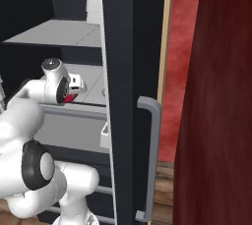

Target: Move the boxed food and garlic from the top shelf to the second highest shelf to make space. Then, place the pitcher from the counter on the cleared top shelf.

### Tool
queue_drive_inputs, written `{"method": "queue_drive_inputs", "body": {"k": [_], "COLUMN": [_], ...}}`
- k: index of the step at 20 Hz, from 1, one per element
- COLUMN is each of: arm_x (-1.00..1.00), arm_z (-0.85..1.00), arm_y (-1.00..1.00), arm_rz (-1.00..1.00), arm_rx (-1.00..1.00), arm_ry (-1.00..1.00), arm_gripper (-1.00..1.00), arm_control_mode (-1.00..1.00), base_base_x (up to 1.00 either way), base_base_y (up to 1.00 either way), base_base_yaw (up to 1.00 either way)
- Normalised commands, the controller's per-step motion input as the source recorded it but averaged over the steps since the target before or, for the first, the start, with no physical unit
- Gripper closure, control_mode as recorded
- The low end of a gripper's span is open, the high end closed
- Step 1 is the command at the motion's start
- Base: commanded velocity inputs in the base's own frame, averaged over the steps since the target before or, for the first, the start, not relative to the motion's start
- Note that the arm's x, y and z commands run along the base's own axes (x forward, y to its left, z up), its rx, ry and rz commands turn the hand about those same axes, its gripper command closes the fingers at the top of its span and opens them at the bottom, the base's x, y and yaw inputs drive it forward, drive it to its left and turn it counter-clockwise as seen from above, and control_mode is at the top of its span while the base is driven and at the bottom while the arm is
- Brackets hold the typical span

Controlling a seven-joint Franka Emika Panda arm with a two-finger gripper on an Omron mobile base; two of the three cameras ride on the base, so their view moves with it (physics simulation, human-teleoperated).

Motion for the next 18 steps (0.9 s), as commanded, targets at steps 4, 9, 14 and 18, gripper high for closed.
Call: {"method": "queue_drive_inputs", "body": {"k": [4,9,14,18], "arm_x": [0.86,0.81,0.8,0.76], "arm_z": [-0.35,-0.48,-0.52,-0.39], "arm_y": [0.07,0.11,0.13,0.19], "arm_rz": [0.0,0.0,0.0,0.0], "arm_rx": [0.0,0.0,0.0,0.0], "arm_ry": [0.0,0.0,0.0,0.0], "arm_gripper": [1.0,1.0,1.0,1.0], "arm_control_mode": [-1.0,-1.0,-1.0,-1.0], "base_base_x": [0.0,0.0,0.0,0.0], "base_base_y": [0.0,0.0,0.0,0.0], "base_base_yaw": [0.0,0.0,0.0,0.0]}}
